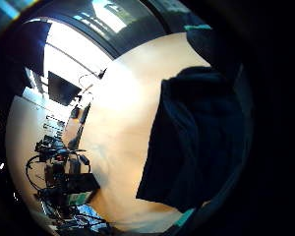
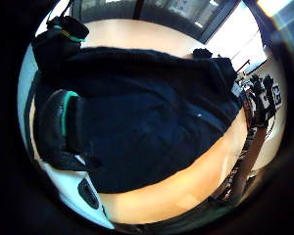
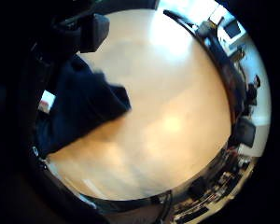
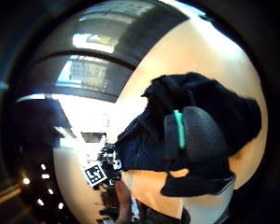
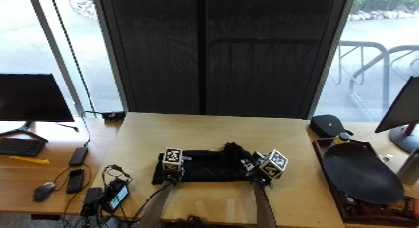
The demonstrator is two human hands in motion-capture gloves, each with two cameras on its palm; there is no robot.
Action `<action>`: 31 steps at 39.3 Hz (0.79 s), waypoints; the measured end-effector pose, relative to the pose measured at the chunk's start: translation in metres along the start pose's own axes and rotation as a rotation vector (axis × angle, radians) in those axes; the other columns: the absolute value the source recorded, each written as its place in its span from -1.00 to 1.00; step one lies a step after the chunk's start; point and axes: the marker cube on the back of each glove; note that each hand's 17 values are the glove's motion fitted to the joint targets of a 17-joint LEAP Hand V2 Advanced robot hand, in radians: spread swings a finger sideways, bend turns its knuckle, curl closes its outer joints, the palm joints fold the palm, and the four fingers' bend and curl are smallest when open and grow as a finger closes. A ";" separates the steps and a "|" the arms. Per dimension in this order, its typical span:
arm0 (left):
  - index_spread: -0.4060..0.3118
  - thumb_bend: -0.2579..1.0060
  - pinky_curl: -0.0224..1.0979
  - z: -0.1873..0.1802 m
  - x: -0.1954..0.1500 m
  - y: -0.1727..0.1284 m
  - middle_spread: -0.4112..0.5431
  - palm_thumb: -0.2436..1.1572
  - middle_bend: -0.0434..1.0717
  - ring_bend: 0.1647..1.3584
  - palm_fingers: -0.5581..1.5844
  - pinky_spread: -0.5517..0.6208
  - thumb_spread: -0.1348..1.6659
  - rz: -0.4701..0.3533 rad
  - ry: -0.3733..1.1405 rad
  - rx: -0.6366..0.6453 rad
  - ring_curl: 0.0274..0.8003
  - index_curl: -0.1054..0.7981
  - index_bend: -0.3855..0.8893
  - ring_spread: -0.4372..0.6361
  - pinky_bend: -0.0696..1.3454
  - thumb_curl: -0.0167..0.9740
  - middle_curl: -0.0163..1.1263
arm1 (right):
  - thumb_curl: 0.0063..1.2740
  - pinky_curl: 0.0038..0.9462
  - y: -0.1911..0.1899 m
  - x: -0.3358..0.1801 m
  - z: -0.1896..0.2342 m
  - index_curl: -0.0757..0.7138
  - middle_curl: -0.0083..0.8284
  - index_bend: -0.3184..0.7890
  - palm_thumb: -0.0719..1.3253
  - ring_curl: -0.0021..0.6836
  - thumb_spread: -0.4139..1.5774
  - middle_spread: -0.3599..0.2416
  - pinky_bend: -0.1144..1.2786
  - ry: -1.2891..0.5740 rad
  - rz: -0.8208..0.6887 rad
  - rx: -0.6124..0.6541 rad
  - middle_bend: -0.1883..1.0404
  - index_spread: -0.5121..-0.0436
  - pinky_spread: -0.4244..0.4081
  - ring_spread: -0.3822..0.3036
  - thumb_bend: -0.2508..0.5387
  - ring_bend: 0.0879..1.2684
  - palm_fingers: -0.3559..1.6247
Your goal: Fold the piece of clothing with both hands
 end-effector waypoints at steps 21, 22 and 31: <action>-0.22 -0.63 -0.46 0.060 0.003 0.043 -0.15 -0.15 -0.70 -0.57 -0.17 0.52 0.88 -0.035 0.119 -0.524 -0.16 0.22 -0.17 0.10 -0.34 -0.54 -0.37 | -0.44 -0.20 0.041 0.012 0.012 -0.37 -0.12 -0.36 0.04 0.18 0.63 0.48 0.25 0.323 0.357 -0.246 -0.32 0.30 0.31 0.26 -0.33 -0.08 -0.21; -0.22 -0.62 -0.45 0.060 0.003 0.042 -0.13 -0.17 -0.71 -0.56 -0.18 0.52 0.89 -0.035 0.116 -0.522 -0.16 0.21 -0.17 0.11 -0.32 -0.56 -0.38 | -0.44 -0.20 0.040 0.012 0.011 -0.38 -0.11 -0.36 0.07 0.19 0.63 0.47 0.24 0.328 0.363 -0.242 -0.31 0.31 0.31 0.23 -0.32 -0.06 -0.20; -0.18 -0.60 -0.40 0.047 0.018 0.056 -0.09 -0.29 -0.65 -0.53 -0.21 0.54 0.91 -0.035 0.180 -0.643 -0.17 0.19 -0.13 0.19 -0.25 -0.60 -0.41 | -0.40 -0.17 0.028 0.007 0.001 -0.64 -0.04 -0.58 0.25 0.31 0.59 0.24 0.45 0.419 0.419 -0.286 -0.21 0.36 -0.33 -0.33 -0.27 0.28 0.11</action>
